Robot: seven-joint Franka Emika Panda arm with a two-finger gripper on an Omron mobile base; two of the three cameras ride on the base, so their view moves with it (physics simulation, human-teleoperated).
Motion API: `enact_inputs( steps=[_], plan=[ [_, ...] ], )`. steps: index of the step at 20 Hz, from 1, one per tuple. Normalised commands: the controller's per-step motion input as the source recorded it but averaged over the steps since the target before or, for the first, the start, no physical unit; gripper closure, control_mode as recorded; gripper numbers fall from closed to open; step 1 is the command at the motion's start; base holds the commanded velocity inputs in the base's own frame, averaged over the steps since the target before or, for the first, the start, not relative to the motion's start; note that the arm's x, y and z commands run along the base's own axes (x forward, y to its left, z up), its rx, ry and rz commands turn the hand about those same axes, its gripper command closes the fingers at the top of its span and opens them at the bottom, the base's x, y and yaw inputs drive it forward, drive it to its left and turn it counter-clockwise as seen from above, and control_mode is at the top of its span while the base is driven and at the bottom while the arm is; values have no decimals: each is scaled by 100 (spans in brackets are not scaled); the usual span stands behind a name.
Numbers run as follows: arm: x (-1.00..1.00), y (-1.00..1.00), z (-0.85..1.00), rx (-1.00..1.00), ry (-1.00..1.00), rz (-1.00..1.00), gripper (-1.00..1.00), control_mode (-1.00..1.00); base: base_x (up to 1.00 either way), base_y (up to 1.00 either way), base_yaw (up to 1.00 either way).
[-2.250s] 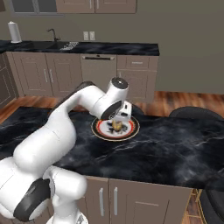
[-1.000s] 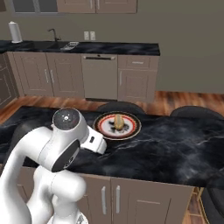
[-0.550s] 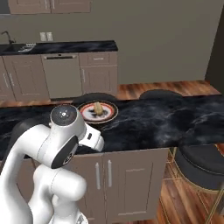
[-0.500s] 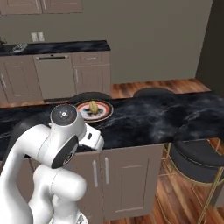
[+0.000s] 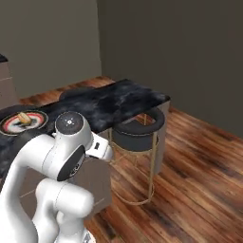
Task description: Move the hot dog bun to the plate on the dining table and place the condiment next to that plate. Then navigate to the fridge and take the sausage and place it on the plate as well.
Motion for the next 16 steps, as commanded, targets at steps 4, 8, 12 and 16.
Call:
enact_inputs(
  steps=[4, 8, 12, 16],
  plan=[
    [0, 0, 0, 0, 0, 0, -100, 100, -24, 0, -92],
    [0, 0, 0, 0, 0, 0, -100, 100, -23, 0, -92],
    [0, 0, 0, 0, 0, 0, -100, 100, -24, 0, -92],
    [0, 0, 0, 0, 0, 0, -100, 100, -25, 0, -91]
  ],
)
